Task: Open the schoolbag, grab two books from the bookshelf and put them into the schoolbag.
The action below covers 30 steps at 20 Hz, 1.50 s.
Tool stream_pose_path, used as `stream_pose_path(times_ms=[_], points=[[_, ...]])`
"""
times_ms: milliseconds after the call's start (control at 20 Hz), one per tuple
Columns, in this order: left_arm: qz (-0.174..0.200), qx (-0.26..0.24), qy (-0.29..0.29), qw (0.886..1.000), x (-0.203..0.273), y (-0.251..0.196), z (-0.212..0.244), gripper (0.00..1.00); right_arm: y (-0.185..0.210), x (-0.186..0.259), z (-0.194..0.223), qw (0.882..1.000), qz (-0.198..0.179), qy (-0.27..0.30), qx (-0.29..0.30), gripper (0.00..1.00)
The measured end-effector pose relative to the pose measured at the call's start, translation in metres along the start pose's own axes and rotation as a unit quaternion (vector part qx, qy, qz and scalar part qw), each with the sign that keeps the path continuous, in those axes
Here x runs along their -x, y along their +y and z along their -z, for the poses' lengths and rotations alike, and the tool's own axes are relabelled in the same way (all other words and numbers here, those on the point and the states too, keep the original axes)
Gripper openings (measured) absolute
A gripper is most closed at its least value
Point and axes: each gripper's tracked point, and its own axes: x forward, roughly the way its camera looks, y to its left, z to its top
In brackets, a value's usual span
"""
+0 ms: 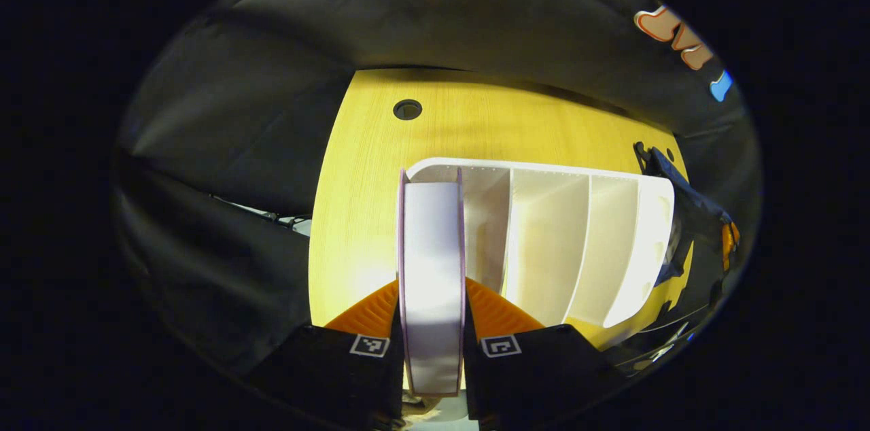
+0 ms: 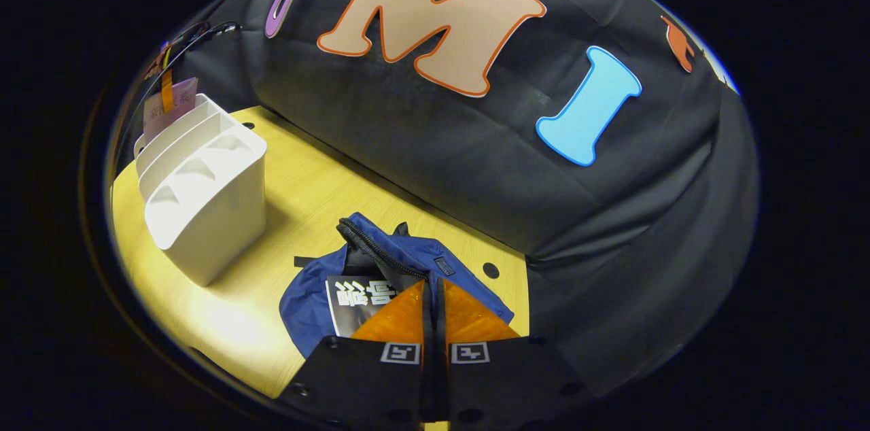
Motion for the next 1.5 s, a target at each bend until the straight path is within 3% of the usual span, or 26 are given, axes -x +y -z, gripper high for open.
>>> stream_pose_path(times_ms=[200,400,800,1000,1250,1500], points=[[-0.011,0.015,0.011,1.000,0.008,-0.005,0.005,0.32,0.001,0.000,0.001,1.000,-0.001,0.000,0.002,0.03],[-0.014,0.008,-0.014,1.000,0.032,-0.008,0.003,0.33,0.000,0.002,0.001,1.000,0.001,-0.007,0.008,0.03],[-0.047,-0.007,-0.070,0.996,0.114,-0.009,0.016,0.33,-0.003,0.003,0.003,1.000,-0.018,-0.013,0.007,0.02],[-0.051,0.019,-0.106,0.993,0.154,-0.015,0.018,0.33,-0.005,0.003,0.002,0.999,-0.027,-0.020,0.008,0.03],[0.009,0.070,-0.167,0.983,0.199,-0.055,0.018,0.33,-0.010,0.003,0.003,0.999,-0.036,-0.028,0.005,0.03],[0.085,0.117,-0.172,0.974,0.204,-0.098,0.032,0.29,-0.010,0.005,0.005,0.998,-0.042,-0.035,0.005,0.03]])
